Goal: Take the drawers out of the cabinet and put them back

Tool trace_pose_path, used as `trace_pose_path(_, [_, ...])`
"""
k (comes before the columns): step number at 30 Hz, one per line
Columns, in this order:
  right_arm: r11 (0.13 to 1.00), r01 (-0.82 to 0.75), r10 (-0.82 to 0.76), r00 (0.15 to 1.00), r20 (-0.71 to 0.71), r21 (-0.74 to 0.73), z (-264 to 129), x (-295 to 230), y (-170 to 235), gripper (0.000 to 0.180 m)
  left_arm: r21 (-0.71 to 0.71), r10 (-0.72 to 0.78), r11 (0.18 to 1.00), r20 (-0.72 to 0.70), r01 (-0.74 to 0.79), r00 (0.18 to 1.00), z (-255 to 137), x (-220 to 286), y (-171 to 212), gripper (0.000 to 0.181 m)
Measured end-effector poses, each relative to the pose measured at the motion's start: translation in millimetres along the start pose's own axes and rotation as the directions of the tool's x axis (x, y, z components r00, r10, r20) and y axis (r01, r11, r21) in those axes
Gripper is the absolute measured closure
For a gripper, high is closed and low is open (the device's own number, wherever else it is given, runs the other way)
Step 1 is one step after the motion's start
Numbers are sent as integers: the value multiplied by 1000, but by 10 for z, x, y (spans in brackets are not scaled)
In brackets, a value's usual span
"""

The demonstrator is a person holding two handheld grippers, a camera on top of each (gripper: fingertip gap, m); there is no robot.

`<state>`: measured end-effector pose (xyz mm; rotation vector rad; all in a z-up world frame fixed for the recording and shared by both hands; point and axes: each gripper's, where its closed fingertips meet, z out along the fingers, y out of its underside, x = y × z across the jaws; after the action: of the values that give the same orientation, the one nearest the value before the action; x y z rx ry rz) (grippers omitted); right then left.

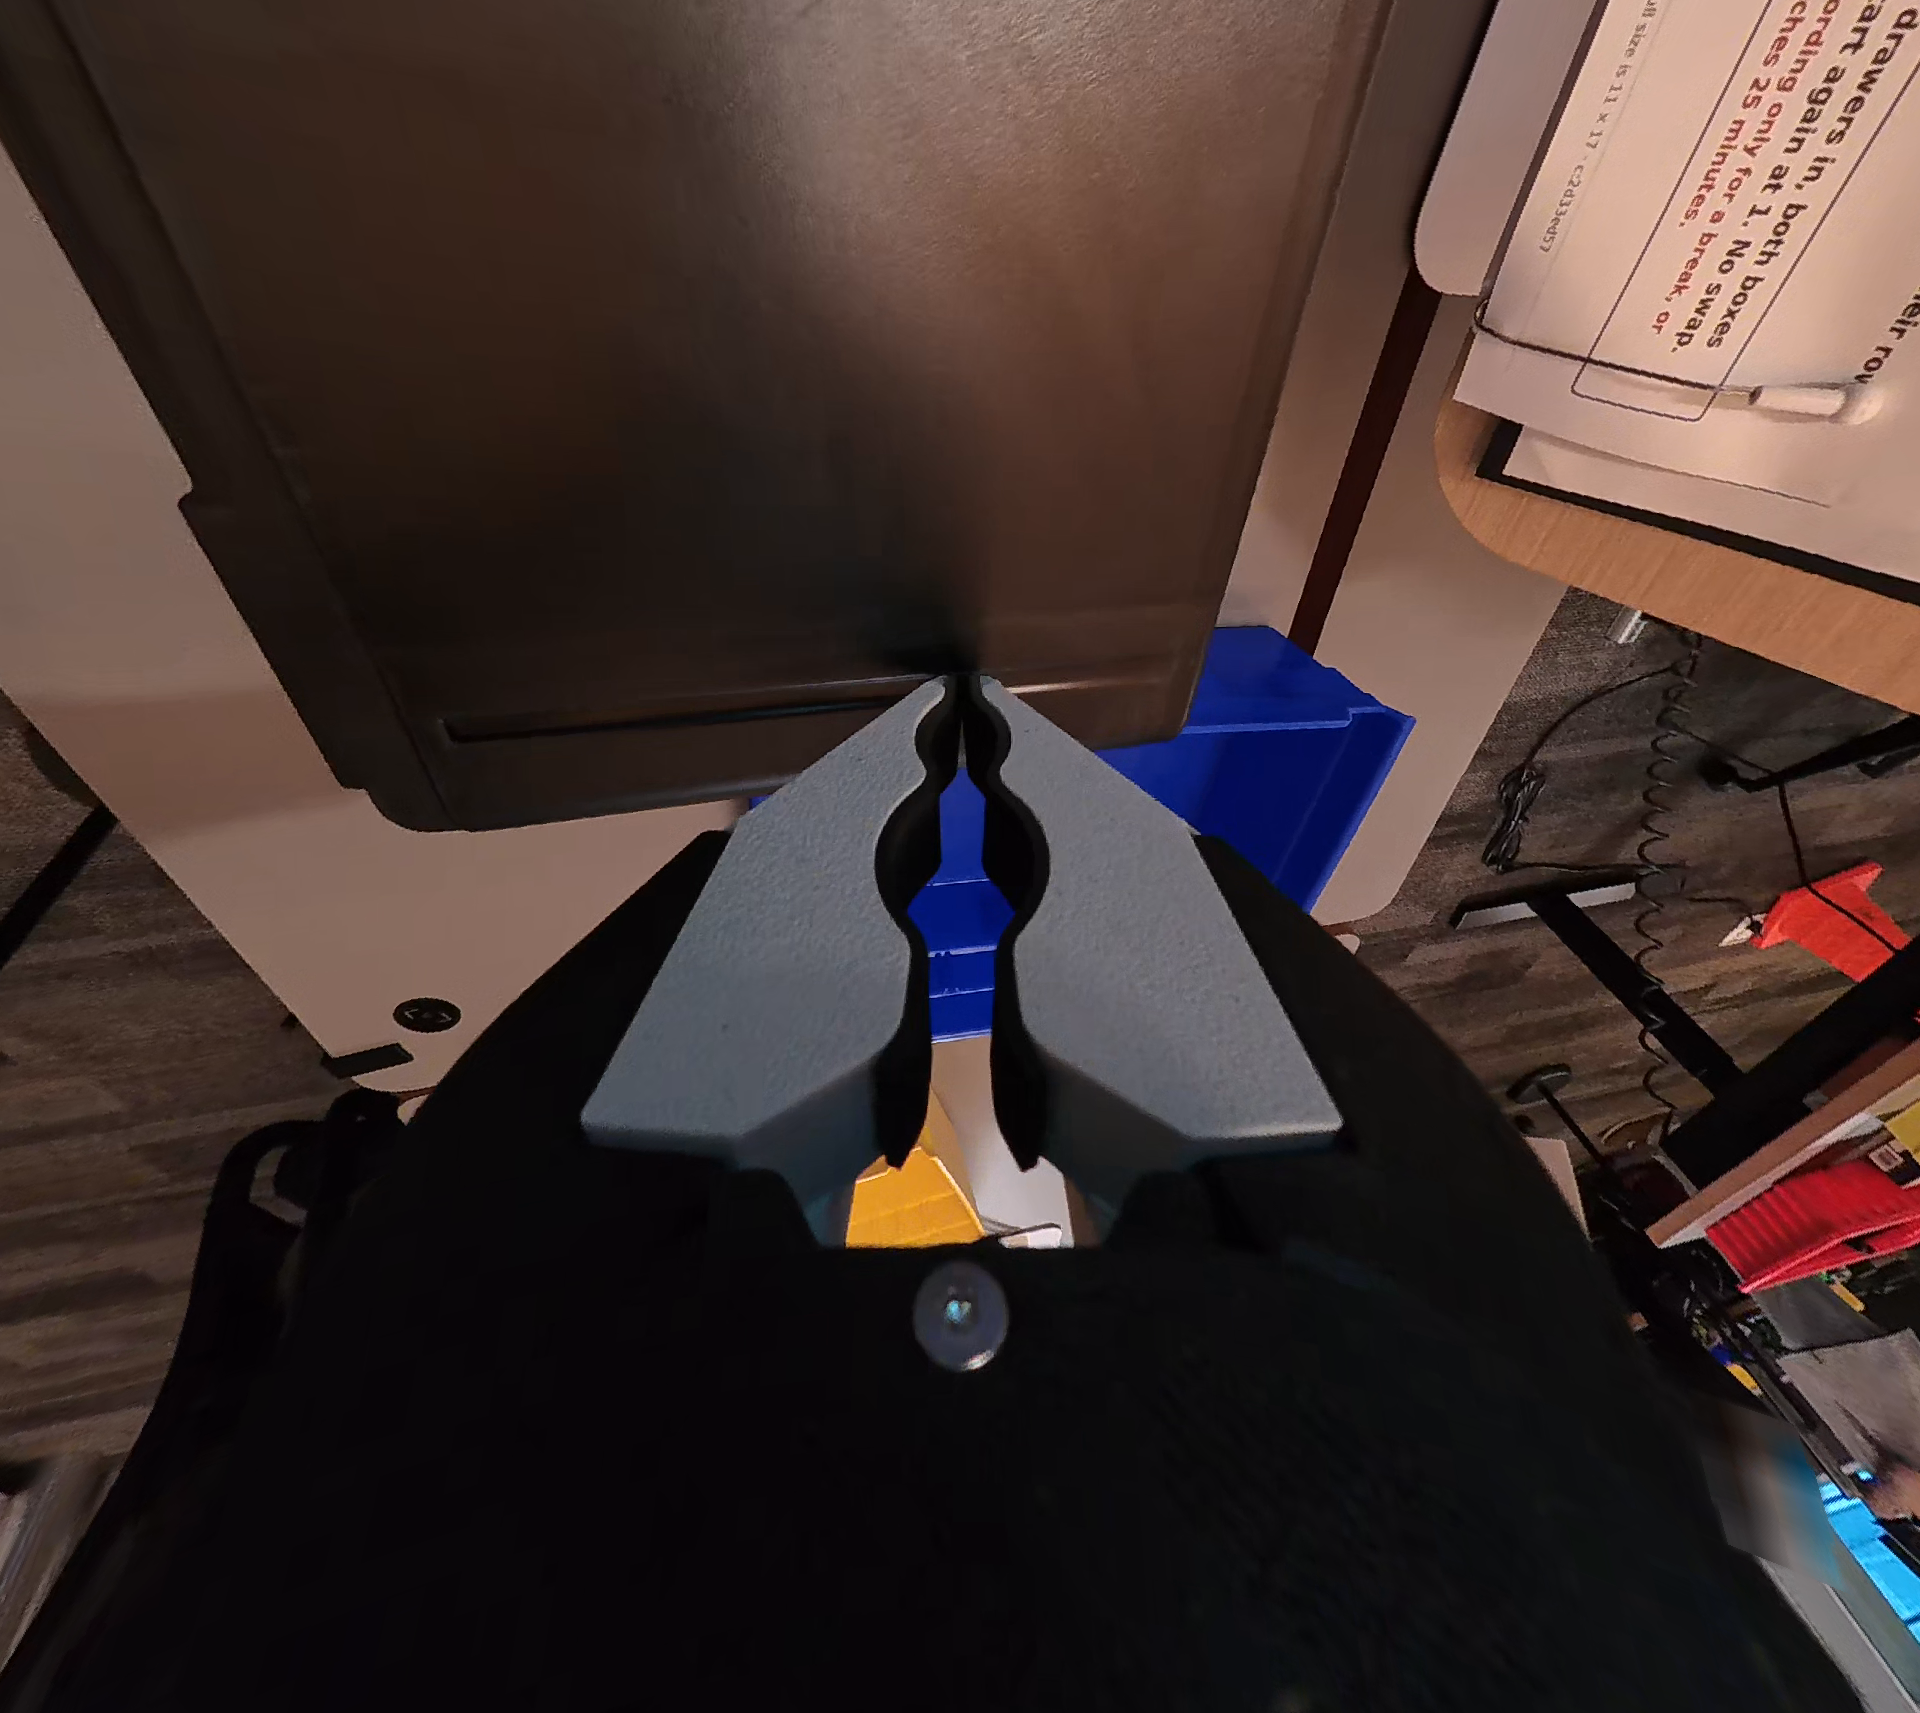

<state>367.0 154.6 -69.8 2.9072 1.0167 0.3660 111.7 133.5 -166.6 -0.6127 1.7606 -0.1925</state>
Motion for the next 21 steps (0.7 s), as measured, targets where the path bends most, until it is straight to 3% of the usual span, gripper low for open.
trace_pose_path(1, [1000,-1,1,1000,-2,2,-1,0,0,180,13,28,1000,32,-28,999,-29,62,8,180])
trace_pose_path(7, [1000,-5,5,1000,-1,7,0,0,-1,180,58,84,994,139,-93,987,-160,305,33,181])
trace_pose_path(14, [1000,-6,6,1000,-12,-7,0,0,0,180,-13,302,952,231,-307,925,159,490,208,181])
trace_pose_path(21, [1000,-11,11,1000,-6,6,-1,0,-1,180,-54,322,945,333,-323,886,332,301,145,181])
